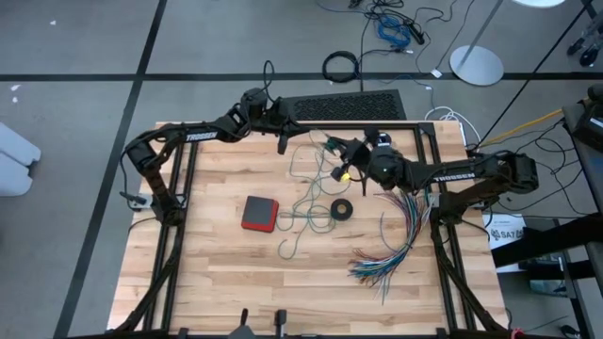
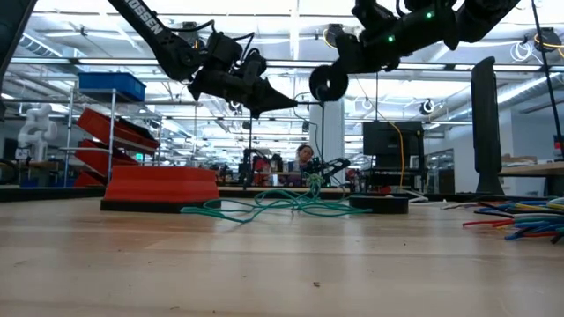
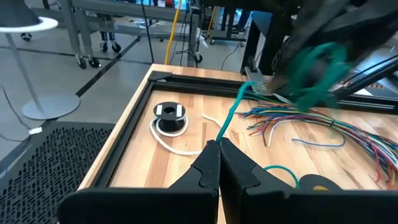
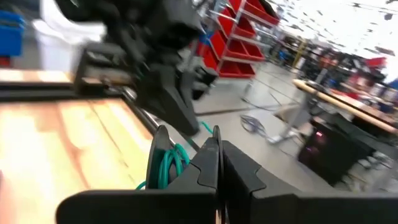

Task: Coiling cords
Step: Coil the green wire cable on the spool

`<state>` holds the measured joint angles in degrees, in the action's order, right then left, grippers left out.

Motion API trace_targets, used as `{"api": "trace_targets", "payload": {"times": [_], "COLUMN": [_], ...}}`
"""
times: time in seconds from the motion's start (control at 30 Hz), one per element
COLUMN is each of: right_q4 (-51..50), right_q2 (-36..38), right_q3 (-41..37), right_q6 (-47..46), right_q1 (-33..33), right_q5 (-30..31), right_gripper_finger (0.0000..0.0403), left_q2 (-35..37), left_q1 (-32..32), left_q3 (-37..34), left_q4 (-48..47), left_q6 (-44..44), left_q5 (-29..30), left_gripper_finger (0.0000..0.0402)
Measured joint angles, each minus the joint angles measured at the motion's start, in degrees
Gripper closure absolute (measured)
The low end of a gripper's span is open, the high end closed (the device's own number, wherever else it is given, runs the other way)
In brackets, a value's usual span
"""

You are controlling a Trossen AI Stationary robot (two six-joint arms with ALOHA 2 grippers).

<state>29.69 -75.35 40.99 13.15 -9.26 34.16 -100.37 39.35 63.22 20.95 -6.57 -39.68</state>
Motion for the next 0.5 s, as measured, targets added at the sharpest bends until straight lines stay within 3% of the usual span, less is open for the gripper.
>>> {"api": "trace_targets", "payload": {"times": [0.2, 0.5], "right_q4": [-1.7, -4.7], "right_q2": [0.0, -0.5], "right_q3": [0.0, 0.0], "right_q6": [2.6, 4.1], "right_q1": [0.0, -1.1], "right_q5": [4.8, 6.8], "right_gripper_finger": [0.0403, 0.0403], "left_q2": [1.6, 2.4], "left_q1": [-0.2, -2.5], "left_q3": [0.0, 0.0], "left_q4": [-1.3, -2.3], "left_q6": [-0.2, -0.2], "left_q5": [-0.5, -0.9], "left_gripper_finger": [0.0402, 0.0402]}}
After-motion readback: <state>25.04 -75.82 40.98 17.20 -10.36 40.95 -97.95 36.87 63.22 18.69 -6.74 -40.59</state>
